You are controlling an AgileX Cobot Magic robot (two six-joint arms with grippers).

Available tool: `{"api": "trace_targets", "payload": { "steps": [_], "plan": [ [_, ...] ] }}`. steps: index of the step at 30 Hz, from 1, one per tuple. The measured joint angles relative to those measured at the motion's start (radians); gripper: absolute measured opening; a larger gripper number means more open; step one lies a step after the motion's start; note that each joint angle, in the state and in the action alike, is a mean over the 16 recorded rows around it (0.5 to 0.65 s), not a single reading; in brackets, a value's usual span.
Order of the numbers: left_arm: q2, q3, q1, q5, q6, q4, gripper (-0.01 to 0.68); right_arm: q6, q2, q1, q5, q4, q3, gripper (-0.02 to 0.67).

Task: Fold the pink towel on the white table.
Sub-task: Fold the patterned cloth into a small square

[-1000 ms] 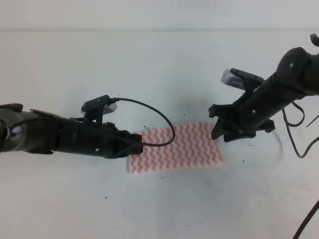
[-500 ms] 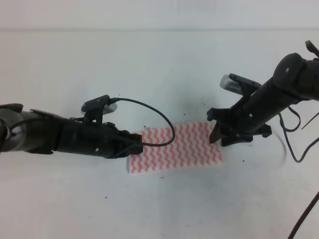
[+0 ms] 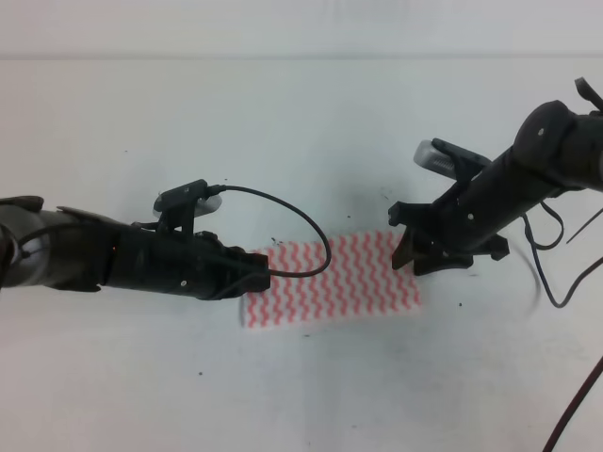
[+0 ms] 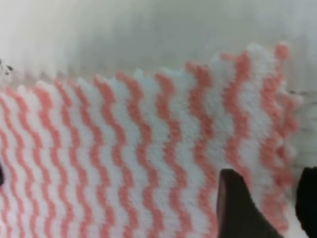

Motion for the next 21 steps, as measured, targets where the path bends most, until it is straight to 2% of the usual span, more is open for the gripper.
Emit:
{"api": "trace_targets", "payload": {
  "steps": [9, 21],
  "plan": [
    [0.0, 0.0, 0.0, 0.0, 0.002, 0.0, -0.005, 0.0, 0.02, 0.005, 0.03, -0.01, -0.013, 0.251],
    [0.0, 0.0, 0.0, 0.0, 0.002, 0.002, -0.005, 0.017, 0.025, 0.007, 0.052, -0.041, -0.014, 0.151]
  ]
}}
